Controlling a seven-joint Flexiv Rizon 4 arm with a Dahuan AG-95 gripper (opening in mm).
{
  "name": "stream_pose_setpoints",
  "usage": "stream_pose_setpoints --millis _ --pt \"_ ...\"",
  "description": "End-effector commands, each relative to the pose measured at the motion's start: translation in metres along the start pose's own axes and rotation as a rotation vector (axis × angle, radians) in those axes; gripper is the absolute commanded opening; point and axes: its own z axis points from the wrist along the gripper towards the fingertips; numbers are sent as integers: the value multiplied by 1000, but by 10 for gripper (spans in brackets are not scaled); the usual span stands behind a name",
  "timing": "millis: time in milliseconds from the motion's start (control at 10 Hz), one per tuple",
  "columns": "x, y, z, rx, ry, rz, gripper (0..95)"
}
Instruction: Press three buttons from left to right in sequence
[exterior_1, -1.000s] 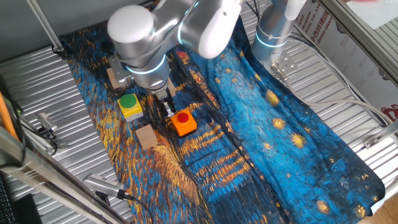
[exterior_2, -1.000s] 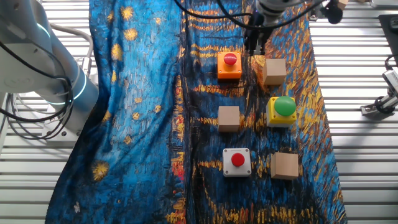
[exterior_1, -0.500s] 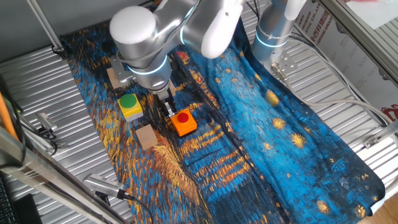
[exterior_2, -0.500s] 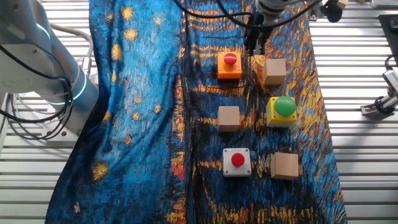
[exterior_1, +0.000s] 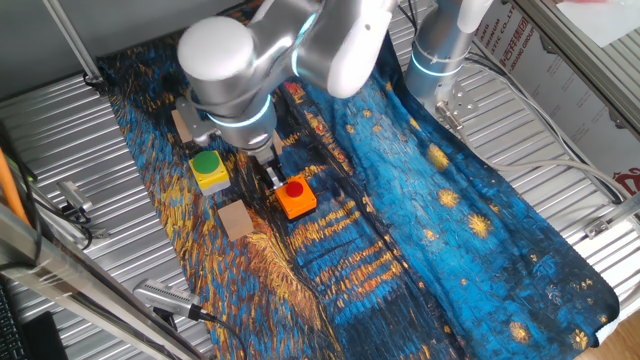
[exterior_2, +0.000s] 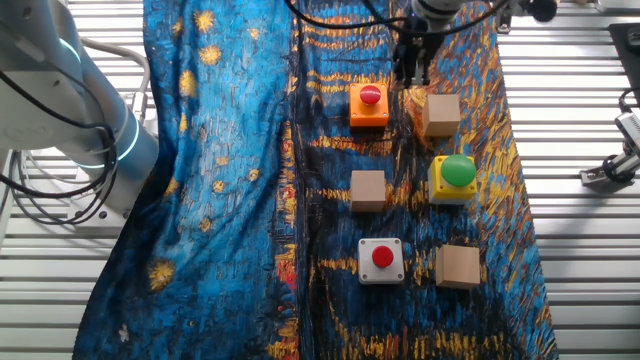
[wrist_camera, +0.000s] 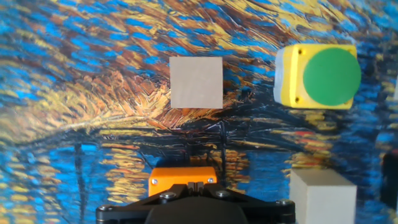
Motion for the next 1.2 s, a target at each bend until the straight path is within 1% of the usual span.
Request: stream_pose_setpoints --millis 100,400,500,600,700,800,1000,1200 --pt "0 0 0 8 4 -233 0" --pt "0 0 0 -14 3 -335 0" --pt "0 0 0 -21 3 -353 0" --pt "0 0 0 -27 11 -388 0" --pt "0 0 0 -20 13 -396 0" --pt "0 0 0 -21 14 -393 0" --pt "0 0 0 -33 10 -390 0" --pt "1 0 -1 -39 18 -380 0"
